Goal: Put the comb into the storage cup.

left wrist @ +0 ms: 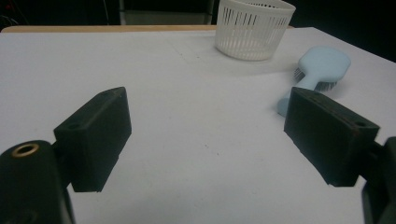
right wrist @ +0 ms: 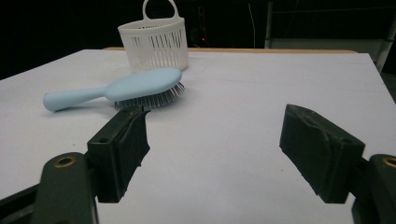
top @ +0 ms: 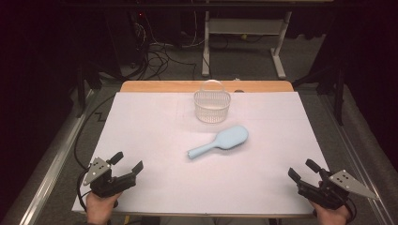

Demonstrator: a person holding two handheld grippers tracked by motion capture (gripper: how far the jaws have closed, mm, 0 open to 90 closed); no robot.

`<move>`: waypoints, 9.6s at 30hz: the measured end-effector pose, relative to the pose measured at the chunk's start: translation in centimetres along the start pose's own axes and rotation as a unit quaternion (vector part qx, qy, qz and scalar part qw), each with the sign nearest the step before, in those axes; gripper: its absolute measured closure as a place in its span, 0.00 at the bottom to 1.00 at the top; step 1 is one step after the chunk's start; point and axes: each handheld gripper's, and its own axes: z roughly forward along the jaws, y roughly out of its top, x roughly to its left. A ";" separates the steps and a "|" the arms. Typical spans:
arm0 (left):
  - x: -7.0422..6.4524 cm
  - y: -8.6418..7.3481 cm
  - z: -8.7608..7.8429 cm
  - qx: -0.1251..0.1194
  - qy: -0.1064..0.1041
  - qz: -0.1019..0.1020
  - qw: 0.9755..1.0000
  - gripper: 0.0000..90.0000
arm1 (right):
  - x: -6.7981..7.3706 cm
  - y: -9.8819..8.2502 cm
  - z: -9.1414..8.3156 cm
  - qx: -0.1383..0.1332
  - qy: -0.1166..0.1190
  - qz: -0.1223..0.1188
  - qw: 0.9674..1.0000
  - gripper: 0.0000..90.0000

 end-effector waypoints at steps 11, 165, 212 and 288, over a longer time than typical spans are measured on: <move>0.0 -0.1 0.0 -0.002 0.002 -0.004 1.000 0.16 | 0.3 0.0 0.1 0.006 0.005 -0.005 1.000 0.26; -0.2 -0.1 0.6 0.006 -0.011 0.004 1.000 0.16 | 12.6 3.3 13.2 0.030 0.181 -0.049 0.982 0.35; 0.0 -0.1 0.4 0.005 -0.013 -0.007 1.000 0.16 | 16.4 6.6 20.0 0.164 0.226 -0.057 0.959 0.51; -0.1 -0.2 0.5 0.008 -0.019 -0.003 1.000 0.16 | 19.9 8.4 28.4 0.450 0.152 -0.143 0.868 1.00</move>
